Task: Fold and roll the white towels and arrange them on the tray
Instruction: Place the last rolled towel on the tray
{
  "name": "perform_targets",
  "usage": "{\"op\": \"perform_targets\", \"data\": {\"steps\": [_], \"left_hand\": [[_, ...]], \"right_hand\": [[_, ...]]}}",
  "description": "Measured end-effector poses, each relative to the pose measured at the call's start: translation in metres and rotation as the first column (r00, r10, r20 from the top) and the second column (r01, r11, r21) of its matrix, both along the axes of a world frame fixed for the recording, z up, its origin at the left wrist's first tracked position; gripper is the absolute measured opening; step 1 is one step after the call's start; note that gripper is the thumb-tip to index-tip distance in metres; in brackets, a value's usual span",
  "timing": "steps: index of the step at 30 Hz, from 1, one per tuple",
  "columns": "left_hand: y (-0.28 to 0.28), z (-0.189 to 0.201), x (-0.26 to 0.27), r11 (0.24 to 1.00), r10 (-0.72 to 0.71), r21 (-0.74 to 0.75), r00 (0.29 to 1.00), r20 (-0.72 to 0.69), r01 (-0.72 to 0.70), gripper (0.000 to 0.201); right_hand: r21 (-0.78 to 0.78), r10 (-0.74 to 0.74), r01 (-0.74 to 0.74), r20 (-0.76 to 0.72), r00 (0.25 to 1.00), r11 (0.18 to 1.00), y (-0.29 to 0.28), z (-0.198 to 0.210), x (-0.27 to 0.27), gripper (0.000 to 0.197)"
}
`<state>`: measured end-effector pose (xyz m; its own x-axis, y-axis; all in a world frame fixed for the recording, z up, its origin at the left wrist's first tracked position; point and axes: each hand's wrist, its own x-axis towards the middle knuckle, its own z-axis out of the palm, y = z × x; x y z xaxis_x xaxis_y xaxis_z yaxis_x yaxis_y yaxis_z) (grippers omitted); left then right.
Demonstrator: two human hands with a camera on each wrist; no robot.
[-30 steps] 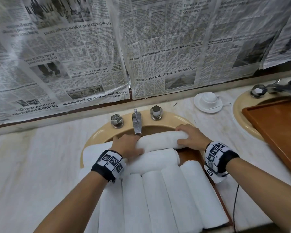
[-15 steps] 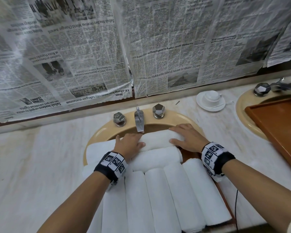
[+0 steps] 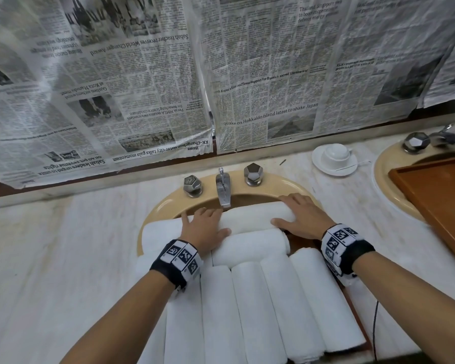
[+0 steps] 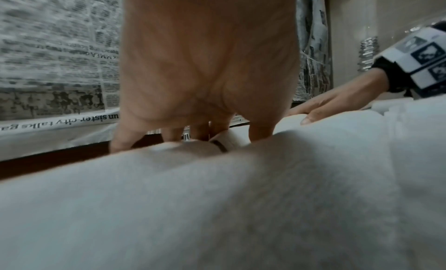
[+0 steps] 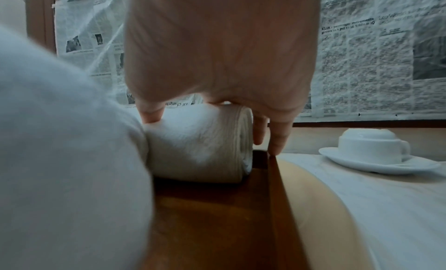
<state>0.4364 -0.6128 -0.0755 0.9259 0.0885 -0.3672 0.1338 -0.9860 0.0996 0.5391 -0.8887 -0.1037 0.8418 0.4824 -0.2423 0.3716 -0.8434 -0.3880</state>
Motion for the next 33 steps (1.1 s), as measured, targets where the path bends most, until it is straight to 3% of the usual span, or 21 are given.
{"op": "perform_targets", "data": {"steps": [3,7,10,15,18,20,22,24,27,28,30,31,33], "left_hand": [[-0.001,0.003,0.001,1.000,0.024,-0.005,1.000,0.000,-0.024,0.064],[0.023,0.004,-0.013,0.973,0.119,-0.207,0.990,0.082,-0.099,0.062],[0.051,0.011,-0.037,0.918,0.235,-0.362,0.956,0.176,-0.159,0.089],[0.089,0.019,-0.105,0.854,0.422,-0.419,0.880,0.216,-0.307,0.063],[0.102,0.013,-0.157,0.809,0.497,-0.459,0.844,0.202,-0.367,0.064],[0.108,0.001,-0.192,0.730,0.578,-0.499,0.812,0.084,-0.468,0.075],[0.110,-0.014,-0.223,0.602,0.652,-0.535,0.752,-0.099,-0.592,0.078],[0.108,-0.028,-0.244,0.442,0.673,-0.615,0.695,-0.255,-0.653,0.067],[0.089,-0.026,-0.259,0.217,0.643,-0.745,0.666,-0.377,-0.631,0.049],[0.084,-0.025,-0.261,0.198,0.633,-0.773,0.680,-0.369,-0.603,0.053],[0.078,-0.029,-0.260,0.262,0.634,-0.783,0.712,-0.301,-0.564,0.072],[0.074,-0.030,-0.258,0.295,0.654,-0.772,0.708,-0.267,-0.563,0.078],[0.065,-0.032,-0.254,0.292,0.716,-0.767,0.662,-0.222,-0.572,0.073]], "right_hand": [[0.082,-0.056,0.057,-0.012,0.998,0.995,-0.003,0.007,-0.001,0.081],[0.191,-0.156,0.160,-0.037,0.987,0.968,-0.028,0.016,-0.017,0.077],[0.207,-0.186,0.196,-0.067,0.980,0.958,-0.051,0.018,-0.040,0.072],[0.195,-0.291,0.334,-0.218,0.931,0.922,-0.083,0.006,-0.093,0.079],[0.223,-0.372,0.446,-0.307,0.876,0.867,-0.095,-0.001,-0.129,0.077],[0.243,-0.421,0.512,-0.342,0.840,0.824,-0.096,-0.003,-0.152,0.076],[0.248,-0.457,0.564,-0.380,0.804,0.788,-0.090,-0.002,-0.170,0.070],[0.252,-0.475,0.591,-0.397,0.786,0.766,-0.082,0.000,-0.181,0.062],[0.233,-0.510,0.611,-0.376,0.774,0.756,-0.075,0.002,-0.184,0.069],[0.224,-0.521,0.618,-0.370,0.769,0.754,-0.074,0.002,-0.184,0.073],[0.218,-0.534,0.631,-0.375,0.758,0.744,-0.074,0.000,-0.183,0.083],[0.230,-0.536,0.638,-0.378,0.755,0.735,-0.073,-0.001,-0.183,0.081],[0.265,-0.537,0.640,-0.369,0.758,0.721,-0.071,-0.001,-0.186,0.067]]}}
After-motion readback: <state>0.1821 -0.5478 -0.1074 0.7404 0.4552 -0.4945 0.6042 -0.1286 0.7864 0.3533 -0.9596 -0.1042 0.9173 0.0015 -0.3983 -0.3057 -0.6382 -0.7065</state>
